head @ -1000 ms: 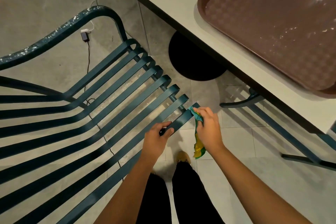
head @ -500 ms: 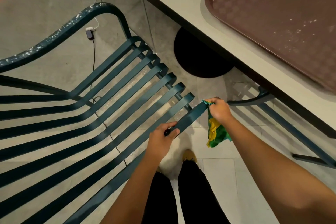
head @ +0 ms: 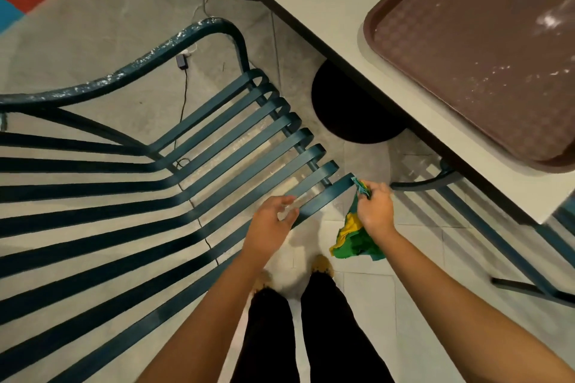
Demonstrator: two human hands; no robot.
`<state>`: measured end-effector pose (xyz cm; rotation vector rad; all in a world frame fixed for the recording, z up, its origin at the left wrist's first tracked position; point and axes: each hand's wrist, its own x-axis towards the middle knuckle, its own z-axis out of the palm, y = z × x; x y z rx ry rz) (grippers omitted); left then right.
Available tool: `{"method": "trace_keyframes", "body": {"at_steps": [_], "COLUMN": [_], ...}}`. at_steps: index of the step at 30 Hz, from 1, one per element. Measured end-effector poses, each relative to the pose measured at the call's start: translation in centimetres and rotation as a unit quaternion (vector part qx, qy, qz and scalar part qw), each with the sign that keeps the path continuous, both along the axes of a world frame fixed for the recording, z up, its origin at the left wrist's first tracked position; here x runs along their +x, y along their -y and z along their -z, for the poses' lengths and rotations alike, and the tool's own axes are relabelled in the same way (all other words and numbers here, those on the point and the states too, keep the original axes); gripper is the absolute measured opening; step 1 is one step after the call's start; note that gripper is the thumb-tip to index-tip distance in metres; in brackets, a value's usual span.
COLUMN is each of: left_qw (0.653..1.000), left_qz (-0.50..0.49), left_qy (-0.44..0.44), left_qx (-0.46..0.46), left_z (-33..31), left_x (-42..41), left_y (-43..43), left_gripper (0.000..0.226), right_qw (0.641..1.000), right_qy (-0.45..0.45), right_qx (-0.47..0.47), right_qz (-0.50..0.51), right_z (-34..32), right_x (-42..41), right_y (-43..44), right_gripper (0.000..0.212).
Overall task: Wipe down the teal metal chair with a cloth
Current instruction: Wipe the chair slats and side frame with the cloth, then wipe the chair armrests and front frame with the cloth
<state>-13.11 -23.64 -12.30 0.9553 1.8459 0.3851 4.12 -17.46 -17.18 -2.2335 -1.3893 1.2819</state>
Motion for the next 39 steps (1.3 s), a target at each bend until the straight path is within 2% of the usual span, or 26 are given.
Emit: {"method": "trace_keyframes", "body": {"at_steps": [6, 9, 15, 23, 27, 31, 36, 39], "left_qw": [0.995, 0.993, 0.986, 0.956, 0.95, 0.946, 0.928, 0.927], "left_qz": [0.017, 0.01, 0.05, 0.151, 0.162, 0.201, 0.209, 0.202], "left_qy": [-0.058, -0.059, -0.068, -0.162, -0.162, -0.127, -0.163, -0.157], "left_qx": [0.075, 0.101, 0.146, 0.192, 0.212, 0.22, 0.26, 0.275], "left_z": [-4.7, -7.4, -12.0, -17.4, -19.7, -21.0, -21.0, -20.5], "left_x": [-2.0, -3.6, -8.0, -15.5, -19.5, -22.6, -26.1, -27.9], "left_y": [3.8, 6.5, 12.4, 20.2, 23.5, 25.1, 25.7, 25.2], "left_gripper": [0.028, 0.028, 0.032, 0.034, 0.033, 0.03, 0.025, 0.025], "right_qw": [0.995, 0.991, 0.987, 0.975, 0.973, 0.971, 0.968, 0.971], "right_qy": [-0.006, -0.017, -0.039, -0.087, -0.119, -0.138, -0.155, -0.163], "right_qx": [0.061, 0.078, 0.114, 0.176, 0.164, 0.129, 0.089, 0.073], "right_qz": [-0.081, -0.104, -0.103, -0.106, -0.111, -0.144, -0.179, -0.16], "right_z": [-5.3, -7.4, -10.4, -13.8, -15.8, -17.5, -18.3, -18.5], "right_x": [-2.3, -4.0, -9.1, -17.2, -20.4, -22.8, -24.9, -26.5], "right_y": [3.8, 6.1, 11.5, 20.6, 25.0, 27.3, 28.7, 29.1], "right_gripper": [0.035, 0.036, 0.034, 0.029, 0.027, 0.027, 0.027, 0.027]}}
